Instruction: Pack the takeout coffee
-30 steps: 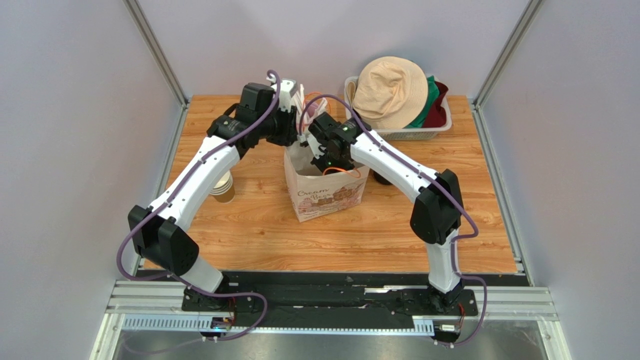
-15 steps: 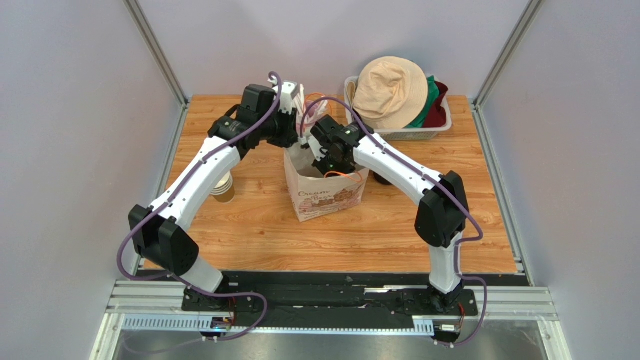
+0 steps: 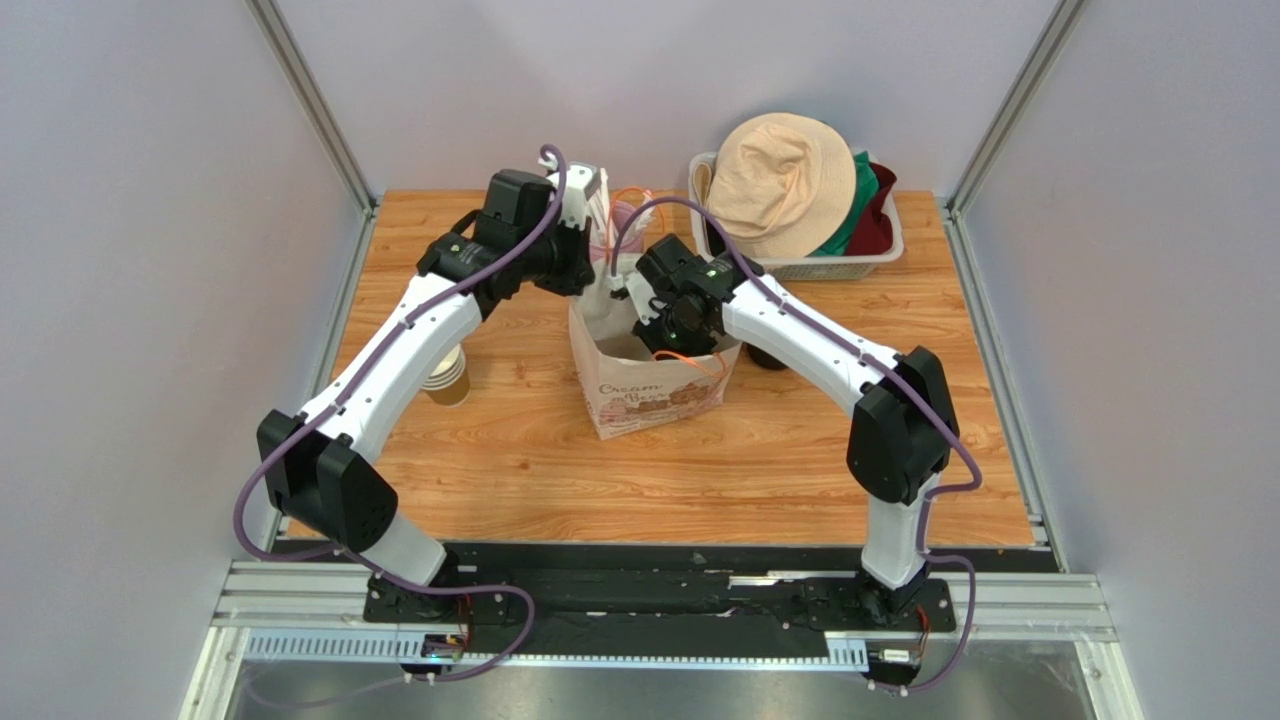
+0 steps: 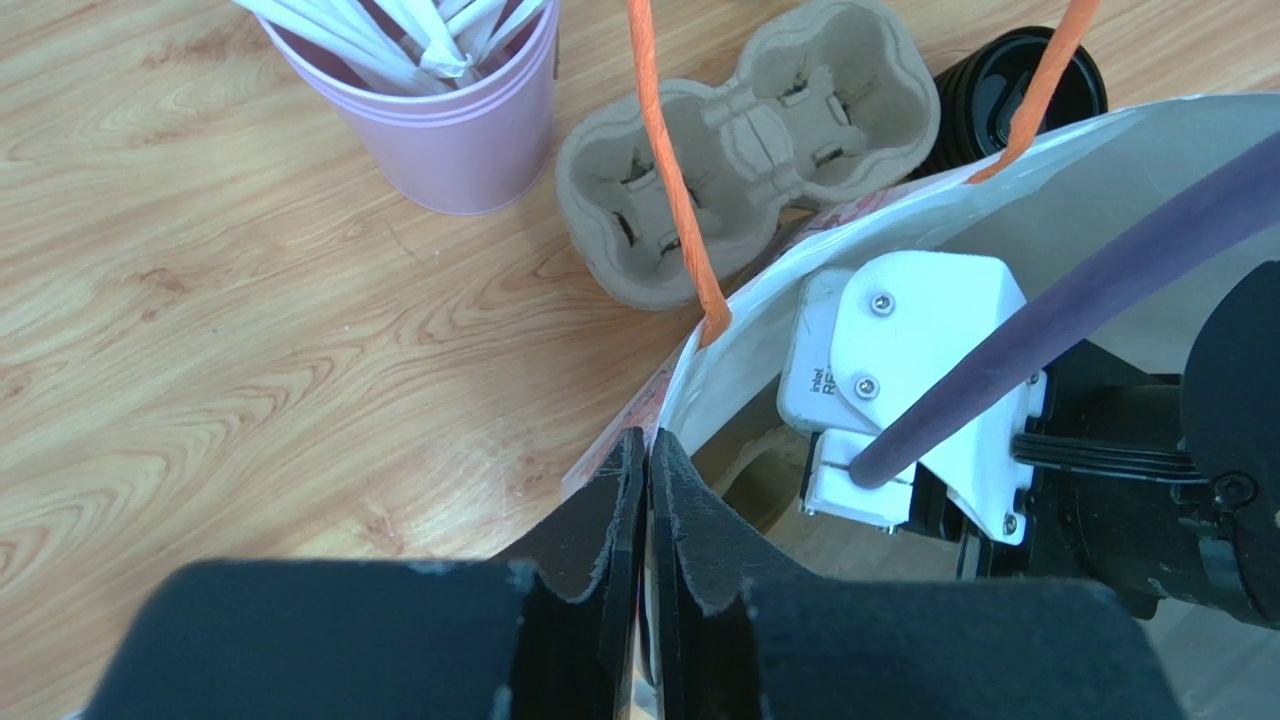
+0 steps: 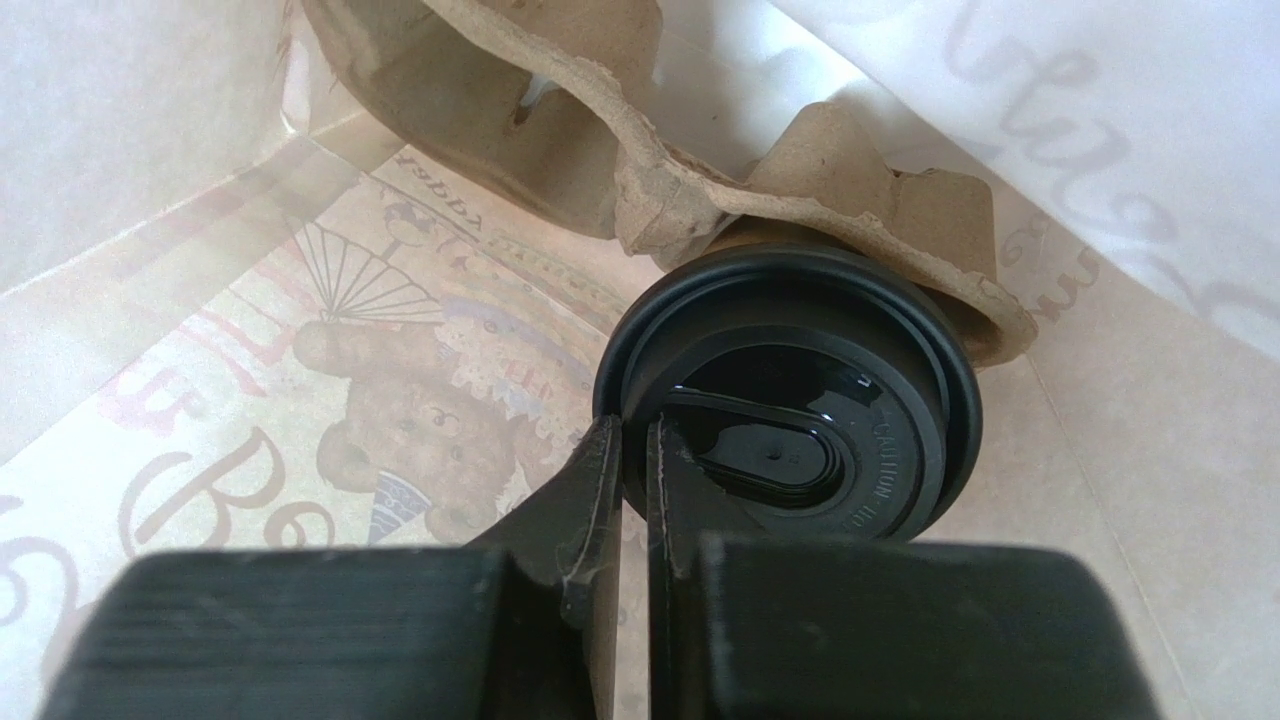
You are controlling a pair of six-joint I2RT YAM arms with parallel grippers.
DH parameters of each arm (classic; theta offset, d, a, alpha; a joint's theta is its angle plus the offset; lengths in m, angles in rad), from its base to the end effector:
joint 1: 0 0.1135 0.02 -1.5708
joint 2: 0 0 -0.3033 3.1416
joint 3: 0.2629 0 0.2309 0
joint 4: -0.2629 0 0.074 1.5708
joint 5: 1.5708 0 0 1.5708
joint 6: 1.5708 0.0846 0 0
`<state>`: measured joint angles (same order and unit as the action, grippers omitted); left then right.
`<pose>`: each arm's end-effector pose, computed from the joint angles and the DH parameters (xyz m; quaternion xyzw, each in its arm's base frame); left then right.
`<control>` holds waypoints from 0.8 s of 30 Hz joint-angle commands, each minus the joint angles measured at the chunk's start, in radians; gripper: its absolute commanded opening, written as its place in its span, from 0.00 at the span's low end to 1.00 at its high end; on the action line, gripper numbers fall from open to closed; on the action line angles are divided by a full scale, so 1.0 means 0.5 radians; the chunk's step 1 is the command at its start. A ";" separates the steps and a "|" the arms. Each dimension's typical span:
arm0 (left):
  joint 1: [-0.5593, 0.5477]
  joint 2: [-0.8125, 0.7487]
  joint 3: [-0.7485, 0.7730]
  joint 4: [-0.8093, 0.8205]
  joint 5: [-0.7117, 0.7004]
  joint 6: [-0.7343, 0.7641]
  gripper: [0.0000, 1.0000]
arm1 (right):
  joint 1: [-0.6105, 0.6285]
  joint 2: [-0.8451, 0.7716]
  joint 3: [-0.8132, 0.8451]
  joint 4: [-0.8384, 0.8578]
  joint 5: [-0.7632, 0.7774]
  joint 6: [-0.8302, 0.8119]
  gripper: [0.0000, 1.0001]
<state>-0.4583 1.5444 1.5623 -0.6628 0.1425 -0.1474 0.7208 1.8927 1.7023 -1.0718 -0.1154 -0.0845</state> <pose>0.3175 -0.1700 0.3859 0.1696 0.8768 -0.1937 0.4062 0.2898 0.2675 0.2674 -0.3947 0.9041 0.1021 0.1279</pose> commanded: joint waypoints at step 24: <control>-0.001 -0.064 0.045 -0.006 -0.021 0.019 0.14 | -0.055 -0.091 0.549 -0.296 0.053 -0.147 0.69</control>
<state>-0.4583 1.5440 1.5623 -0.6628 0.1280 -0.1474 0.6949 1.8996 1.8954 -1.1931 -0.0998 -0.1398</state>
